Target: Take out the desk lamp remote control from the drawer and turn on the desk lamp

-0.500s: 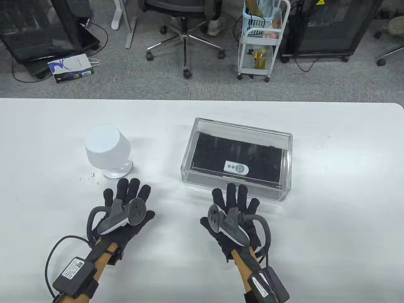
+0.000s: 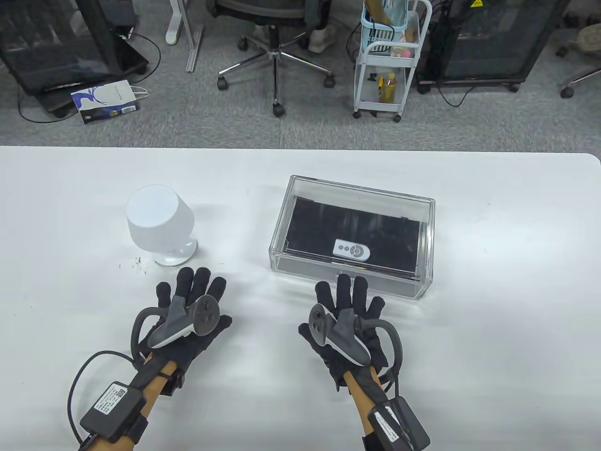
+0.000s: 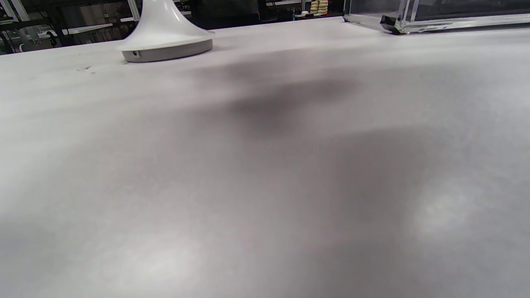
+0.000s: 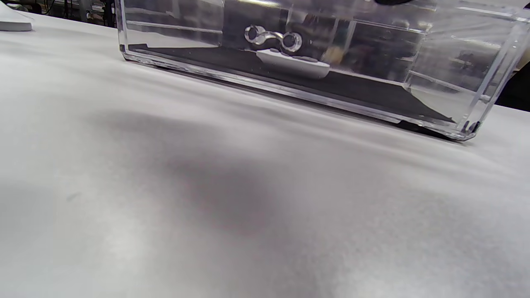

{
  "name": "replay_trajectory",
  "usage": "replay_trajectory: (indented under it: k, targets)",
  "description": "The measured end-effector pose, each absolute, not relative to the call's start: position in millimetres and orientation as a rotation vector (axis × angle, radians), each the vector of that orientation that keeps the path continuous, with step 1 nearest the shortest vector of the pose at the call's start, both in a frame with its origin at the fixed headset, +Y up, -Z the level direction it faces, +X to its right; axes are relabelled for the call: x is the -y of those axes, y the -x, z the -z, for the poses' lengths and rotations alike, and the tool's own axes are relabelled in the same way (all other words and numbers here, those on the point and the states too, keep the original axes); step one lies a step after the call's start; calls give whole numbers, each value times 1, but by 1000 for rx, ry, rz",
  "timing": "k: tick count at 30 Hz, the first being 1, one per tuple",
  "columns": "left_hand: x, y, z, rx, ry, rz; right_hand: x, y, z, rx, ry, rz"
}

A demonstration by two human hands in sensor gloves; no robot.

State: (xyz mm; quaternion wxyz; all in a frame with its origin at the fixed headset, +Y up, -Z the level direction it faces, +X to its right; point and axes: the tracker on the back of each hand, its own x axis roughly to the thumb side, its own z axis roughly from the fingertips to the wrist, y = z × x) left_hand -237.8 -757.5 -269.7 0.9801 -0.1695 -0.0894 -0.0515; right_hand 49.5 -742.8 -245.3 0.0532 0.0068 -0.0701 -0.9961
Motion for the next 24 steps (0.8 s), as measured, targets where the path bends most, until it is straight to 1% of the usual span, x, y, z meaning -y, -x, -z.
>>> replay_trajectory:
  k: [5,9,11,13,14,15,16,20,22,24]
  targets:
    - [758,239,270,172,349,103,743,-53,247,217,-58,3037]
    - [759,240,271,167,358,103,741,-64,252,198,-158,3049]
    - [759,240,271,165,360,99,739,-70,256,165,-251,3058]
    - [759,240,272,168,359,94,733,-77,261,68,-486,3033]
    - [759,240,272,169,359,93,732,-80,264,68,-522,3036]
    - [760,240,272,169,363,94,730,-83,268,120,-563,3064]
    - [760,240,273,169,364,93,729,-85,273,120,-650,3072]
    - [759,240,273,169,362,88,726,-86,296,97,-742,2992]
    - [758,240,273,171,360,84,727,-84,307,120,-807,2986]
    - [759,240,274,172,366,80,730,-81,316,200,-891,2997]
